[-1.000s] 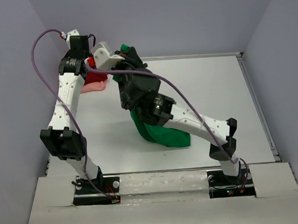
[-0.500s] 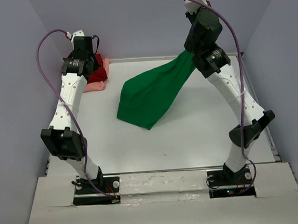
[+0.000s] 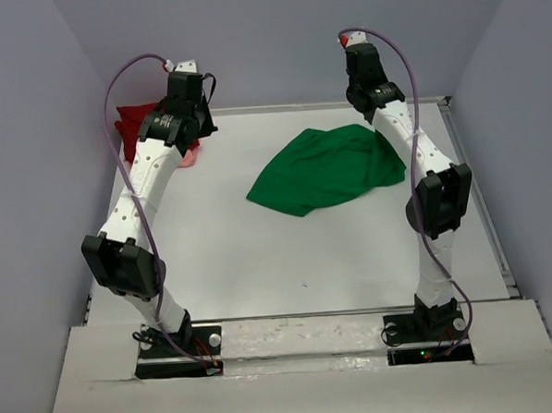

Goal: Fold and stack the t-shirts
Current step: Flatten out the tshirt

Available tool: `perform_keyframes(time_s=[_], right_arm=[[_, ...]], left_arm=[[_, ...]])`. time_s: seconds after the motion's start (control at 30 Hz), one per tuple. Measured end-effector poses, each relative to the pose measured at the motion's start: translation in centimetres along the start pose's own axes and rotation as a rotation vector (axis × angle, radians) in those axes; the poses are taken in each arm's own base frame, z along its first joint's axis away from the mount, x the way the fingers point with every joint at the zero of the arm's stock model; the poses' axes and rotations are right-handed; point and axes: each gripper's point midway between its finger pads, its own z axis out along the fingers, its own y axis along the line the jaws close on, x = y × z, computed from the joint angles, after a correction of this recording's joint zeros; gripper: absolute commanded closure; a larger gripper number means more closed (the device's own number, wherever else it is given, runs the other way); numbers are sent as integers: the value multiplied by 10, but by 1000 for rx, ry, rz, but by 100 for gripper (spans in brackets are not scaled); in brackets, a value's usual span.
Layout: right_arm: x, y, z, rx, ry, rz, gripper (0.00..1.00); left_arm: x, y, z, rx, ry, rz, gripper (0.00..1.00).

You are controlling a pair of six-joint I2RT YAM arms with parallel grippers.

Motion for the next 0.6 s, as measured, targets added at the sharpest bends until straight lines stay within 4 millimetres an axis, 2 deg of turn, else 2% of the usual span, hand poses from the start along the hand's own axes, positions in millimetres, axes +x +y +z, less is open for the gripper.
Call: perform_keyframes(time_s=[0.13, 0.3, 0.43, 0.6], right_arm=[[25, 20, 14, -7, 72, -27, 100], [49, 26, 29, 29, 149, -24, 100], [77, 20, 43, 68, 238, -5, 100], [119, -10, 58, 122, 359, 52, 100]], left_arm=[[4, -11, -2, 25, 5, 19, 96], [11, -28, -3, 60, 18, 42, 96], [27, -48, 5, 104, 61, 71, 96], [52, -68, 25, 126, 126, 109, 96]])
